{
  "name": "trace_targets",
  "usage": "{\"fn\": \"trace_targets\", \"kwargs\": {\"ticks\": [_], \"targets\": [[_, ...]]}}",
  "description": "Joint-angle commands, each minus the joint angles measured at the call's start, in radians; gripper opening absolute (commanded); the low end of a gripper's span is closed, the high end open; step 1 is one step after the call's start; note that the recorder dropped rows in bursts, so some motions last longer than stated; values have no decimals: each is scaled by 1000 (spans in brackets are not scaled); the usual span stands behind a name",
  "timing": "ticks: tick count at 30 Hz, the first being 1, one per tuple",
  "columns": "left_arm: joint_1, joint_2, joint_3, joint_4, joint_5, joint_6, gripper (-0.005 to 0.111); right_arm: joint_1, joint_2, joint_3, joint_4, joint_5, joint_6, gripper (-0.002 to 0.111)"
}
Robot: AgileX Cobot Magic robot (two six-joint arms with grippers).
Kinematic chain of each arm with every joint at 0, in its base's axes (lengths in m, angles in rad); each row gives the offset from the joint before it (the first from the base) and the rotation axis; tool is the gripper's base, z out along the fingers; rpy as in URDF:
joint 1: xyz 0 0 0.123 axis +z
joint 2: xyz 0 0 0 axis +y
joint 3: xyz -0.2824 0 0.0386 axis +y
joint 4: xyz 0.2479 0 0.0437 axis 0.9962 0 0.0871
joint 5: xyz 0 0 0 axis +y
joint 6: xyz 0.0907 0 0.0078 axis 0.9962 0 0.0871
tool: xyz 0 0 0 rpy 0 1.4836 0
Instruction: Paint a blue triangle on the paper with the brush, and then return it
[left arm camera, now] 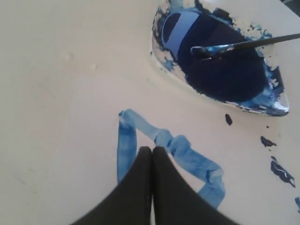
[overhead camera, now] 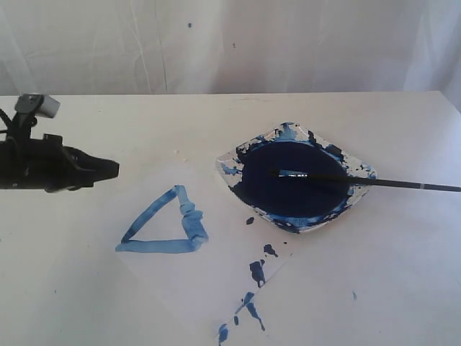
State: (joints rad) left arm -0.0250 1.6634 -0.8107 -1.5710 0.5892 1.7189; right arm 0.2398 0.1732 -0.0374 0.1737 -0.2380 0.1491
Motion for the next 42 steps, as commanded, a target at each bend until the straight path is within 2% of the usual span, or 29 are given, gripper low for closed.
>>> {"fn": "trace_targets", "kwargs": {"ticks": [1, 5, 7, 11, 15, 28, 38, 39, 40, 41, 42], "targets": [[2, -110, 0, 10, 29, -19, 0, -1, -72, 19, -151, 95, -18, 0], [2, -193, -4, 10, 75, -24, 0, -1, -94, 37, -242, 24, -16, 0], [2, -234, -4, 10, 77, -60, 0, -1, -94, 37, -276, 48, -16, 0], [2, -309, -4, 76, 87, -130, 0, -1, -94, 37, -282, 39, -18, 0], [2, -386, -4, 146, 165, -138, 0, -1, -94, 37, -282, 65, -41, 0], [2, -584, -4, 139, 347, -176, 0, -1, -94, 37, -282, 65, -41, 0], [2, -593, -7, 137, 319, -152, 0, -1, -94, 37, -279, 65, -41, 0], [2, -595, -16, 134, 207, -81, 0, -1, -94, 37, -279, 65, -41, 0], [2, -595, -16, 125, 175, -108, 0, -1, -94, 37, -279, 65, -41, 0], [2, -618, -4, 106, 93, -260, 0, -1, -94, 37, -279, 65, -41, 0], [2, -636, 2, 115, 62, -294, 0, -1, -94, 37, -279, 65, -41, 0]]}}
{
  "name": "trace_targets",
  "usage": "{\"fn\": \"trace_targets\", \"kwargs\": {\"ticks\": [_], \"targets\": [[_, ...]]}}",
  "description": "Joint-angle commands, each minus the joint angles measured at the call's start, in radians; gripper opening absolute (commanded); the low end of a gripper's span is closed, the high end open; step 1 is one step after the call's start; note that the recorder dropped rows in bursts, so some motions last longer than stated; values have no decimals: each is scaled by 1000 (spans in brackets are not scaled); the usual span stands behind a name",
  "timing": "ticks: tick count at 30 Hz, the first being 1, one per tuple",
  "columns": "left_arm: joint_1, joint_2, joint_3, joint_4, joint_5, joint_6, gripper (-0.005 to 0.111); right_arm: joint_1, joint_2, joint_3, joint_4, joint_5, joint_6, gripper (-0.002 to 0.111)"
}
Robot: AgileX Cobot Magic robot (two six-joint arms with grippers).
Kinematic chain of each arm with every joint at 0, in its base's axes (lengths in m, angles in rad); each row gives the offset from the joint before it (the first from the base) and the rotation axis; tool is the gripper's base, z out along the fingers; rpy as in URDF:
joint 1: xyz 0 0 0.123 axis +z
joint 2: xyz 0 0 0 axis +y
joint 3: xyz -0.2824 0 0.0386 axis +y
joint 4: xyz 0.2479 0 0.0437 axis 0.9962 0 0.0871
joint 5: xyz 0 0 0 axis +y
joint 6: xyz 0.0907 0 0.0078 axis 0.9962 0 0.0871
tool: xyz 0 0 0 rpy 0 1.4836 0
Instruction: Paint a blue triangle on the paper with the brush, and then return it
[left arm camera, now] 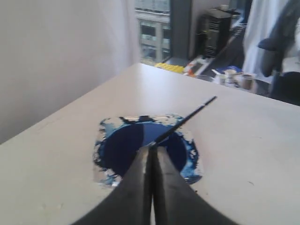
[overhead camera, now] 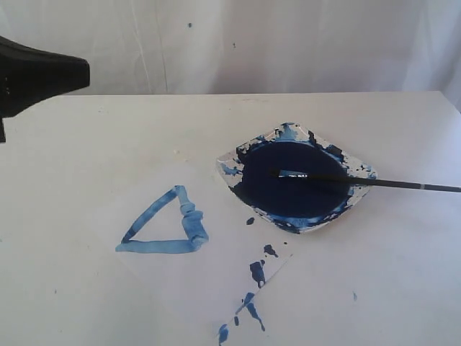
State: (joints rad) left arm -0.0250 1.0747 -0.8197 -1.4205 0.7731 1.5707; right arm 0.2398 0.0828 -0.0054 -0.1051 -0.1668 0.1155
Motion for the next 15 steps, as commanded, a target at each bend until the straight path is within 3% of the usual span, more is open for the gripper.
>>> {"fn": "trace_targets", "kwargs": {"ticks": [1, 6, 10, 15], "targets": [[0, -112, 39, -19, -185, -159, 0, -1, -4, 5, 0, -6, -8, 0], [-22, -546, 235, -66, -474, -159, 0, -1, -4, 5, 0, -6, -8, 0], [-22, -832, 360, -54, -493, -159, 0, -1, -4, 5, 0, -6, -8, 0], [-22, -912, 380, 10, -493, -138, 0, -1, -4, 5, 0, -6, -8, 0]]}}
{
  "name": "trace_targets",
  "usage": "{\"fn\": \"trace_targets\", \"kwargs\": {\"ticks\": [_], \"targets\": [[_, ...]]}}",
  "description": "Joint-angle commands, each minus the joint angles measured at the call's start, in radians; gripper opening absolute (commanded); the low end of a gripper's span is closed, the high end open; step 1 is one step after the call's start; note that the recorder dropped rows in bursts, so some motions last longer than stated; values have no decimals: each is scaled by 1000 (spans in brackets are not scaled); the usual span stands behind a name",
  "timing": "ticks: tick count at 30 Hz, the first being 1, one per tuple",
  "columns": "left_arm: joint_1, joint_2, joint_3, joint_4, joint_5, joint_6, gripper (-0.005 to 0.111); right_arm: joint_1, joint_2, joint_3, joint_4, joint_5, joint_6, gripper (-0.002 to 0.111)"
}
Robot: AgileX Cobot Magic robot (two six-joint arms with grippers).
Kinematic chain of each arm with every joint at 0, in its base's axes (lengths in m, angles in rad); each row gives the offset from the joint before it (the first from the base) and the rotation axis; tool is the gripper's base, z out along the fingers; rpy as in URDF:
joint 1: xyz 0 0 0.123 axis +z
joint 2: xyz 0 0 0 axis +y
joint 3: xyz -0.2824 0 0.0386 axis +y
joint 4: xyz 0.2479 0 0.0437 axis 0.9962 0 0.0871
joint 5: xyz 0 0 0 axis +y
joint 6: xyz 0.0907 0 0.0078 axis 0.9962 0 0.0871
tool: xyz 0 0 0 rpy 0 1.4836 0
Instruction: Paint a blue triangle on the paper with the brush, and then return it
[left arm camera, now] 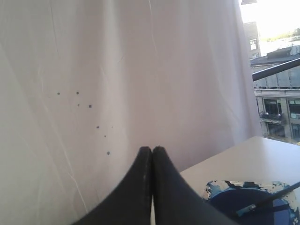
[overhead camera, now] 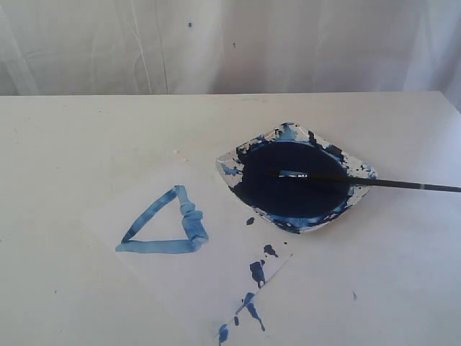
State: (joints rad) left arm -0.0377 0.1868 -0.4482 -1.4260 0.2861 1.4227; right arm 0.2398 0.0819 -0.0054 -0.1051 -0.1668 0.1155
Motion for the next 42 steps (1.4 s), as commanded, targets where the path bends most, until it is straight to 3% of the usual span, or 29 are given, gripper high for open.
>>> {"fn": "trace_targets", "kwargs": {"ticks": [1, 4, 6, 9, 13, 16, 26, 28, 34, 42], "targets": [[-9, -25, 9, 22, -6, 24, 0, -1, -3, 5, 0, -6, -8, 0], [-9, -11, 30, 66, -12, 19, 0, -1, -3, 5, 0, -6, -8, 0], [-9, -11, 58, 188, -30, -73, 0, -1, -3, 5, 0, -6, -8, 0], [-9, -11, 108, 621, -87, -507, 0, -1, -3, 5, 0, -6, -8, 0], [-9, -11, 198, 1363, -161, -1277, 0, -1, -3, 5, 0, -6, -8, 0], [-9, -11, 261, 1586, -171, -1585, 0, -1, -3, 5, 0, -6, -8, 0], [-9, -98, 448, 1591, -210, -1618, 0, -1, -3, 5, 0, -6, -8, 0], [-9, -127, 448, 1575, -208, -1618, 0, -1, -3, 5, 0, -6, -8, 0], [-9, -187, 448, 1559, -28, -1603, 0, -1, -3, 5, 0, -6, -8, 0], [-9, -187, 448, 1559, -22, -1511, 0, -1, -3, 5, 0, -6, -8, 0]]}}
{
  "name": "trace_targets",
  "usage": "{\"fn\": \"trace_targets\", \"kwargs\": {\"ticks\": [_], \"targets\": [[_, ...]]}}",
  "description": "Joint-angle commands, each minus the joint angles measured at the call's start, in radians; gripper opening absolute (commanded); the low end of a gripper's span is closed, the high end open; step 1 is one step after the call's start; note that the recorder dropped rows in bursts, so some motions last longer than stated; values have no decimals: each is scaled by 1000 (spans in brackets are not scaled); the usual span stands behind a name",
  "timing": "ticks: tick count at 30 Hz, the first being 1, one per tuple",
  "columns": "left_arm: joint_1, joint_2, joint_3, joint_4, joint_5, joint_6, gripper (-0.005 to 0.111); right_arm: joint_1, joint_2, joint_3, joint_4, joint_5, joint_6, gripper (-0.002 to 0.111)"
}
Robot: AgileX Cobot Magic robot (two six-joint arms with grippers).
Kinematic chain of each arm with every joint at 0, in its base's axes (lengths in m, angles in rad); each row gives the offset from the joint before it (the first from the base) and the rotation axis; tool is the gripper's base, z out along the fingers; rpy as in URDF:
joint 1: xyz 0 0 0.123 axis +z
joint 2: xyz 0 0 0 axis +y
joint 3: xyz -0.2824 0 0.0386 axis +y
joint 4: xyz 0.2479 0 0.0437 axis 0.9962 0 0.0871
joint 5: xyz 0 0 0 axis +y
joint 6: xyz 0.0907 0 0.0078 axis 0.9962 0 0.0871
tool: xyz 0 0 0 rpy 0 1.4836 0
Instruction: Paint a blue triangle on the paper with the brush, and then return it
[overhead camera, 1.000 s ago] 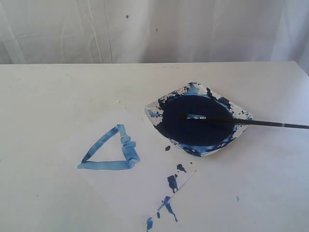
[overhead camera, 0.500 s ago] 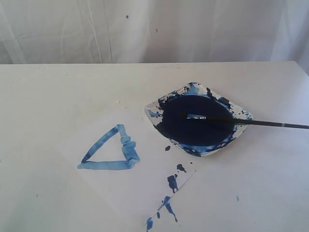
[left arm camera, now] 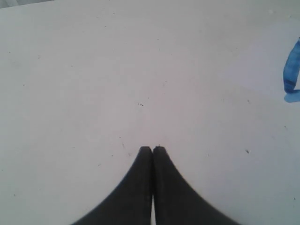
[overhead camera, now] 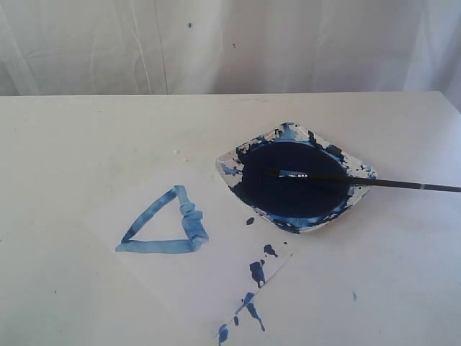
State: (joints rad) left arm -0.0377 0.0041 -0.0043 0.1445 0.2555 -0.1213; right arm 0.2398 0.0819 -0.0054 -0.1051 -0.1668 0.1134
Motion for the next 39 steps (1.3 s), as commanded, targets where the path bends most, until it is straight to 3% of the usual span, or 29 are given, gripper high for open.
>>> {"fn": "trace_targets", "kwargs": {"ticks": [1, 12, 33, 39], "targets": [[-9, -4, 4, -12, 8, 33, 0, -1, -3, 5, 0, -6, -6, 0], [41, -4, 4, -12, 0, 32, 0, -1, -3, 5, 0, -6, -6, 0], [41, -4, 4, -12, 0, 32, 0, -1, -16, 5, -1, -6, -6, 0], [41, -4, 4, -10, 0, 32, 0, -81, -82, 5, -1, 107, -6, 0]]}}
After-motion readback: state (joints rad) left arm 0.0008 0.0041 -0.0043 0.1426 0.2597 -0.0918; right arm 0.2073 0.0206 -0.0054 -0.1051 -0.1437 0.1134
